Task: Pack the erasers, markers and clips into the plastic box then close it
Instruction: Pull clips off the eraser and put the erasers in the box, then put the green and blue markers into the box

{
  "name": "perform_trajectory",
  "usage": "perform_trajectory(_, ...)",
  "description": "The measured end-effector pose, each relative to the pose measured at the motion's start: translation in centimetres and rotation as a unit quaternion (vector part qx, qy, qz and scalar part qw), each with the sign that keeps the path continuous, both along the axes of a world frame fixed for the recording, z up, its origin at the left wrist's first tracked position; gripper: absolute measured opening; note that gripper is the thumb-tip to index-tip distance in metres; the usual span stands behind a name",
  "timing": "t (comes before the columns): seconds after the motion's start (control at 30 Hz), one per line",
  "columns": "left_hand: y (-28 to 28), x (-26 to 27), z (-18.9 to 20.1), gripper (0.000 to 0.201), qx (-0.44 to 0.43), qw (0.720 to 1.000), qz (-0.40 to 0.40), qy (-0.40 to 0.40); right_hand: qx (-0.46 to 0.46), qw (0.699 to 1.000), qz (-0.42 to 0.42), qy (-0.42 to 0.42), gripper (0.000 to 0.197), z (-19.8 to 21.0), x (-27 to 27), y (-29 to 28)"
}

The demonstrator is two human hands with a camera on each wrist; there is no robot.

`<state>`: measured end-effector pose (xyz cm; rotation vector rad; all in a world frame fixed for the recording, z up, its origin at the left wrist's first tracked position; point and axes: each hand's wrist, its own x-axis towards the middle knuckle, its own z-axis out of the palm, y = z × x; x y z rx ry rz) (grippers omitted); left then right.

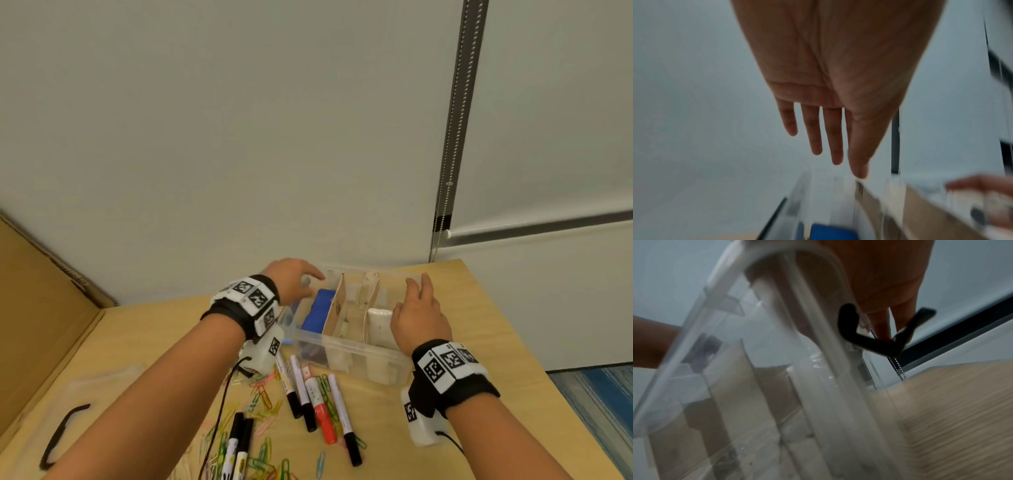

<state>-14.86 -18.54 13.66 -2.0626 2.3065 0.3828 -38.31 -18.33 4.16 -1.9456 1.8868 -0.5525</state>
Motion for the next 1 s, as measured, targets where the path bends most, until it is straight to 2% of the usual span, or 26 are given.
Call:
perform_trajectory(0.1,4.5,3.1,1.8,0.030,-0.102,0.991,0.014,0.090,0.001,1.000,0.001,0.002,0.053,-0.1,0.0,-0.1)
perform_trajectory(0.2,9.7,6.6,1.9,0.027,-0.151,0.978,0.061,0.130,0.008,1.000,0.000,0.014,0.054,0.0,-0.1,-0.2)
perform_trajectory(0.33,15.5,11.3,-1.2,0.026,-0.133,0.974,0.139,0.116,0.036,0.998,-0.006,0.057,0.058,1.0,-0.1,0.0)
perform_trajectory(0.47,18.8,14.5,-5.7,0.027,-0.060,0.976,0.195,0.076,-0.038,0.995,0.026,0.085,0.058,3.6,1.6,2.6)
perform_trajectory(0.57,18.5,15.6,-7.8,0.029,-0.044,0.980,0.188,0.052,-0.151,0.980,0.101,0.075,0.048,5.3,5.3,6.1)
perform_trajectory(0.63,17.1,15.7,-8.6,0.036,-0.052,0.983,0.170,0.039,-0.220,0.960,0.169,0.036,0.036,5.8,8.8,8.4)
perform_trajectory(0.7,15.1,15.5,-9.2,0.042,-0.061,0.989,0.132,0.017,-0.246,0.941,0.232,-0.010,0.024,5.3,13.0,10.1)
perform_trajectory(0.77,12.8,15.2,-10.0,0.049,-0.052,0.994,0.096,0.006,-0.220,0.934,0.281,-0.018,0.022,3.7,17.1,11.1)
perform_trajectory(0.87,9.6,15.0,-11.3,0.058,0.008,0.996,0.087,0.036,-0.160,0.938,0.308,0.022,0.033,1.1,22.0,10.3)
perform_trajectory(0.93,8.0,15.0,-11.9,0.063,0.047,0.995,0.083,0.036,-0.091,0.951,0.293,0.047,0.048,-0.4,24.2,8.7)
perform_trajectory(1.0,6.9,15.0,-12.3,0.063,0.071,0.996,0.058,0.004,-0.017,0.966,0.243,0.086,0.067,-1.8,25.6,6.8)
